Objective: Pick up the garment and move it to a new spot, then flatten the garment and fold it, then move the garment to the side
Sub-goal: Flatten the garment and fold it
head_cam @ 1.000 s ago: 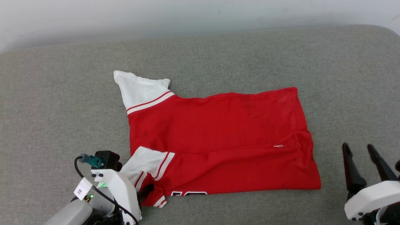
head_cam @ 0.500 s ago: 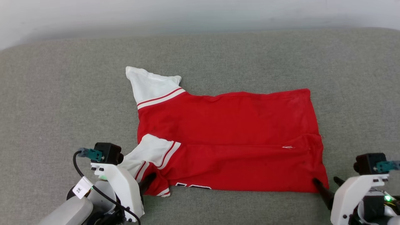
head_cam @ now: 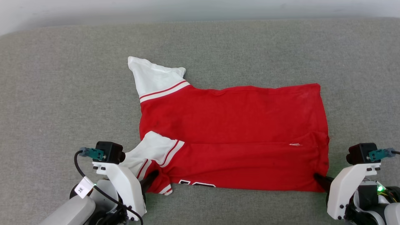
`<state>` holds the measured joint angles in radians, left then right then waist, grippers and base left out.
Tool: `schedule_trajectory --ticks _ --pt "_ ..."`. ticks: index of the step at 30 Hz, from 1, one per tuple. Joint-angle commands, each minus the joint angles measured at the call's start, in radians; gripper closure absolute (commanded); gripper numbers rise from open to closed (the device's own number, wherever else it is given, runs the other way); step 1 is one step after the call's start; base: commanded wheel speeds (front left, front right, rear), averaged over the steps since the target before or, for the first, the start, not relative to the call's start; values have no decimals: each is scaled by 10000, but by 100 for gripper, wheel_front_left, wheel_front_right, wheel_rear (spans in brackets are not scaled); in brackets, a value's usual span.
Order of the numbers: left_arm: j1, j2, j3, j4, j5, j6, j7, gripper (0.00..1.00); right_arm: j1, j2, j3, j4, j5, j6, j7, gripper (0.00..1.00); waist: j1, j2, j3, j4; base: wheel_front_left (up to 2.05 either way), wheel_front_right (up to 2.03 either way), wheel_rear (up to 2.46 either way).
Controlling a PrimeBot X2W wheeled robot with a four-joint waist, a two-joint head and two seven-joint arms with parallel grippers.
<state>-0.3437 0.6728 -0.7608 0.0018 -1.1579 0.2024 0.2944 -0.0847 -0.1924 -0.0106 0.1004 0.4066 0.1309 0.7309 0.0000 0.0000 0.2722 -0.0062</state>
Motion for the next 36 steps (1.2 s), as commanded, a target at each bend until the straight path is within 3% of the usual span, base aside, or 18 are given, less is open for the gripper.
schedule_trajectory --ticks 1,6,17,18,21,25,30,36 --pt "18 -42 28 6 -4 -30 -80 100 93 40 127 185 84 -4 32 100 0 0 -96 24 0 0 0" --pt "236 9 -30 -119 -19 -92 -149 100 373 -173 -22 -507 32 -4 -100 100 0 0 -553 133 0 0 0" --pt "1528 305 -236 -322 -539 235 6 100 2118 -229 -526 -1898 -85 -9 612 100 0 0 -1661 310 0 0 0" --pt "1753 -26 -346 115 -727 336 37 0 2633 3 -602 -2098 -218 -9 497 0 0 0 -1643 285 0 0 0" --pt "1612 -227 -264 313 -666 291 -217 0 2696 207 -598 -2203 -346 -6 -148 0 0 0 -1656 280 0 0 0" --pt "1478 -245 -31 469 -397 346 -803 0 2582 360 -600 -2307 -702 -6 -1802 0 0 0 -1814 203 0 0 0" --pt "1351 -57 461 331 -61 620 -1653 0 2107 730 -897 -2289 -1363 -6 -4055 0 0 0 -2082 52 0 0 0" --pt "916 -54 963 34 948 1054 -3207 0 1589 1103 -1238 -2332 -2019 -6 -5684 0 0 0 -2233 -35 0 0 0"
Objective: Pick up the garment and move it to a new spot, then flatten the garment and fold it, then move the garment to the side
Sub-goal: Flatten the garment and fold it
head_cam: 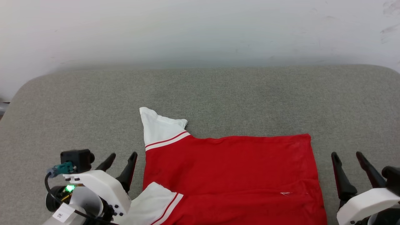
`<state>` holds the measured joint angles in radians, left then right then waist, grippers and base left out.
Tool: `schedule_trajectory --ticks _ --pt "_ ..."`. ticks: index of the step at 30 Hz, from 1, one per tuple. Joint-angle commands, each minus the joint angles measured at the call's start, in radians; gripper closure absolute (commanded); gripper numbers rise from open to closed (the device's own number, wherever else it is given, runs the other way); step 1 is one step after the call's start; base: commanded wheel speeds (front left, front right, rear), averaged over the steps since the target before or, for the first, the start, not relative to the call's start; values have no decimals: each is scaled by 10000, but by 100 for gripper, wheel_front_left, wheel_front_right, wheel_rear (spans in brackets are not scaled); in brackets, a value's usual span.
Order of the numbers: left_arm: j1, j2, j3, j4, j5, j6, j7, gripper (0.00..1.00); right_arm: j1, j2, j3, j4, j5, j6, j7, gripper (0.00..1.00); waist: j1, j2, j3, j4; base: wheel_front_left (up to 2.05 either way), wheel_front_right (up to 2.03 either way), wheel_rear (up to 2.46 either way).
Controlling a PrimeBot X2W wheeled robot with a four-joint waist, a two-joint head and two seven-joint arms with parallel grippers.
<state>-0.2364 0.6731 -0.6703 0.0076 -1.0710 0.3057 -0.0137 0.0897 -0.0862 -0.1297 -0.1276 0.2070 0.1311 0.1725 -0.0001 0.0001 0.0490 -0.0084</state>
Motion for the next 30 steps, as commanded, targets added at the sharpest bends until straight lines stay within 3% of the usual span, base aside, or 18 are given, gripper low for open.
schedule_trajectory --ticks 1,9,11,17,22,25,30 --pt "-266 -85 120 -59 281 -2 -418 0 -227 86 -84 -90 -122 -8 -273 0 1 -1 25 -32 0 0 0" --pt "-1482 -383 623 -4 1348 -321 -2048 0 -1207 287 -128 -757 -506 -8 -897 0 1 -1 1193 -266 0 0 0" --pt "-2288 -399 853 311 1554 -549 -2164 0 -1773 342 -17 -971 -535 -8 -1078 0 1 -1 2014 -450 0 0 0" --pt "-3482 -301 987 1026 1333 -1118 -1576 0 -2279 366 62 -985 -565 -8 -1170 0 1 -1 2780 -707 0 0 0" --pt "-4600 121 942 1950 664 -1928 83 0 -2563 368 49 -834 -370 -8 -1279 0 1 -1 3301 -1008 0 0 0" --pt "-5172 533 729 2526 143 -2385 1735 0 -2648 369 138 -733 -301 -8 -1397 0 1 -1 3571 -1206 0 0 0" --pt "-5787 997 387 3397 -730 -2699 4411 0 -2722 369 236 -469 -96 -8 -1563 0 1 -1 3946 -1505 0 0 0"
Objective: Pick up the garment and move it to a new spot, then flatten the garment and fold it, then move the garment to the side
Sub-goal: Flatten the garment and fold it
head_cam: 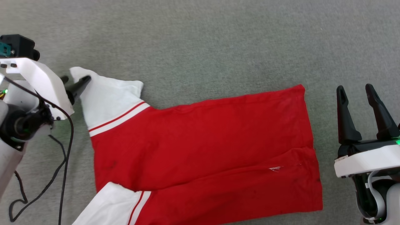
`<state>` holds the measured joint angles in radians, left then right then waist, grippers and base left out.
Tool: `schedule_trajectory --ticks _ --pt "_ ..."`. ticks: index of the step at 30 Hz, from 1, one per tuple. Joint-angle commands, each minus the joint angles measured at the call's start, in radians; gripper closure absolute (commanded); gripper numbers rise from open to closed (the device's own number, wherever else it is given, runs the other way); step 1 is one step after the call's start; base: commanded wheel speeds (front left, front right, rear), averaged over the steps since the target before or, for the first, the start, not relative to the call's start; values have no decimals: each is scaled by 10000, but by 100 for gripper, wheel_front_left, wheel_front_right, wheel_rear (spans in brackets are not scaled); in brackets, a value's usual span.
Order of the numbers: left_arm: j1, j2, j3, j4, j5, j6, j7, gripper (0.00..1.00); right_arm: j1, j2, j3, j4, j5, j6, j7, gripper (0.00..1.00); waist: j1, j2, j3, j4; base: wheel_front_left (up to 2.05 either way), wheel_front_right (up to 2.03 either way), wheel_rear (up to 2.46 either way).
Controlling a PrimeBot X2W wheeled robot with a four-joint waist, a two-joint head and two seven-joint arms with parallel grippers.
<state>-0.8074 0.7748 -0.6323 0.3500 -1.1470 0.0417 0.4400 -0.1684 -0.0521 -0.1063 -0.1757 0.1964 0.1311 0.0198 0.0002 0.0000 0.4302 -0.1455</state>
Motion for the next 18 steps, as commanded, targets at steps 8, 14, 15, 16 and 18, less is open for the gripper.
schedule_trajectory --ticks 8,14,15,16,18 --pt "-351 -27 -524 717 -588 76 2169 0 -229 27 115 383 348 -8 -323 0 -2 0 608 -421 0 0 0" --pt "-255 -375 -954 923 -823 238 3205 100 -421 28 82 603 499 -8 -264 0 -2 0 624 -451 0 0 0" --pt "-278 -392 -925 927 -813 189 3100 100 -478 26 103 679 565 -8 -182 0 -2 0 585 -446 0 0 0" --pt "-337 -400 -880 933 -742 132 2936 100 -538 29 164 815 661 -8 -33 0 -2 0 540 -440 0 0 0" --pt "-520 -430 -773 948 -546 7 2491 100 -787 23 159 1194 849 -8 311 0 -2 0 431 -419 0 0 0"
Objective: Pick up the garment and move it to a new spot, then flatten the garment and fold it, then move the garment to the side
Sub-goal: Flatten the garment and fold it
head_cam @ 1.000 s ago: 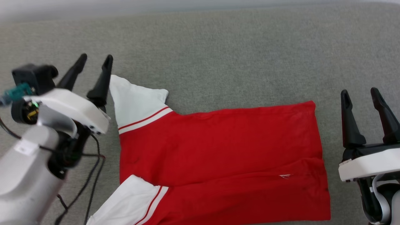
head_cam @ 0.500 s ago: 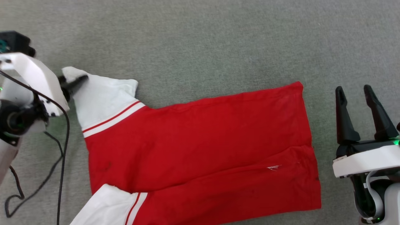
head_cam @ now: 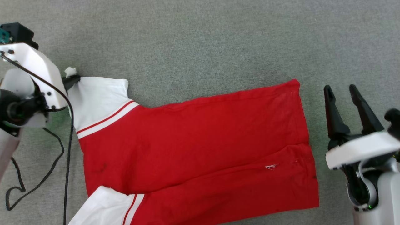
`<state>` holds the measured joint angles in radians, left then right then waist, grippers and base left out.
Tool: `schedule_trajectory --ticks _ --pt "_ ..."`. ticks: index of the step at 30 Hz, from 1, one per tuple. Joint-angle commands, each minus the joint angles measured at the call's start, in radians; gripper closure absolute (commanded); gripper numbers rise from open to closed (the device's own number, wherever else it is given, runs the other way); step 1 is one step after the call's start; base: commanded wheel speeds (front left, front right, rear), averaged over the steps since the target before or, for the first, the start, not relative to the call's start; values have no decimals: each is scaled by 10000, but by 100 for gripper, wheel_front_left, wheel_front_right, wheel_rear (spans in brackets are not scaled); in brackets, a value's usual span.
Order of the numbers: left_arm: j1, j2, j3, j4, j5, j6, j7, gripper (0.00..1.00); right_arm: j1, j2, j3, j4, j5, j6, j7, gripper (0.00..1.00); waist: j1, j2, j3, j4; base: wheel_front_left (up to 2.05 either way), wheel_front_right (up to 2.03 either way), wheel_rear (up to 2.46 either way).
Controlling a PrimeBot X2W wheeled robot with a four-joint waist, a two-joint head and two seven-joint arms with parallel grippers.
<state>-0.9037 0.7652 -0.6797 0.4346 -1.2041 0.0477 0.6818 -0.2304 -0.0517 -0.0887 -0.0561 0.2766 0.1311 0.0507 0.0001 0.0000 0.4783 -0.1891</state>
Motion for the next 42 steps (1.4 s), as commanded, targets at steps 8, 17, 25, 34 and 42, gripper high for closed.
schedule_trajectory --ticks 8,17,25,34,42 --pt "-308 -780 12 381 758 -492 -1907 100 -1522 -892 763 2296 992 -6 2201 0 -1 0 -477 527 0 0 0" --pt "-592 -1240 -220 -42 1081 -908 -2379 100 -2672 -2061 1959 3325 1665 -6 5229 0 -1 0 -454 1241 0 0 0" --pt "-472 -1273 -363 -270 1351 -963 -2704 100 -2848 -2470 2563 3899 1876 -3 7753 100 -1 0 -400 1624 0 0 0" --pt "240 -1131 -33 -487 1335 -881 -3840 100 -2821 -2470 1515 2455 1451 -8 6702 100 -1 0 -1210 1814 0 0 0" --pt "2432 -684 452 -1543 688 -148 -4839 100 -966 -1960 613 1253 1348 -8 6263 100 -1 0 -2406 1893 0 0 0"
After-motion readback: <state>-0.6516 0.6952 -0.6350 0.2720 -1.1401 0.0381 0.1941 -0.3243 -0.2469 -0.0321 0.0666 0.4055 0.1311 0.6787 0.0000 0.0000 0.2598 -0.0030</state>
